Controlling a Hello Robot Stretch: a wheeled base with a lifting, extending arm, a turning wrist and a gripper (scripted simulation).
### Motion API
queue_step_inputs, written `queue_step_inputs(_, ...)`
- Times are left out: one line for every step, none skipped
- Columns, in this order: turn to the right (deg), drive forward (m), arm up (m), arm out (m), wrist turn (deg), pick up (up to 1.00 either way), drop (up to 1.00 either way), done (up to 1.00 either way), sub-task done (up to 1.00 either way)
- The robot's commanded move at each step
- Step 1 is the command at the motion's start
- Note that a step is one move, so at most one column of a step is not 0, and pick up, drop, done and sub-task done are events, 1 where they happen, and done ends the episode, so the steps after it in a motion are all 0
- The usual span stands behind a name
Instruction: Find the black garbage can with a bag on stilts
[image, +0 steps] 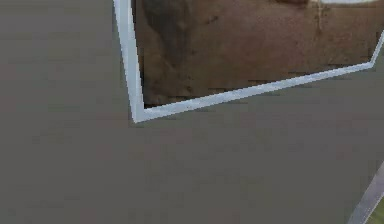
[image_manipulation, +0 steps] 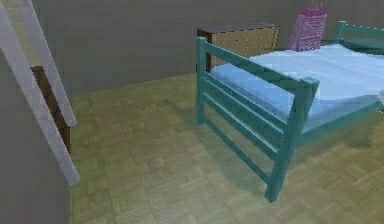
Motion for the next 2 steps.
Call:
queue_step_inputs(45.0,0.0,0.0,0.0,0.0,0.0,0.0,0.0,0.0)
queue_step_inputs(45.0,0.0,0.0,0.0,0.0,0.0,0.0,0.0,0.0)
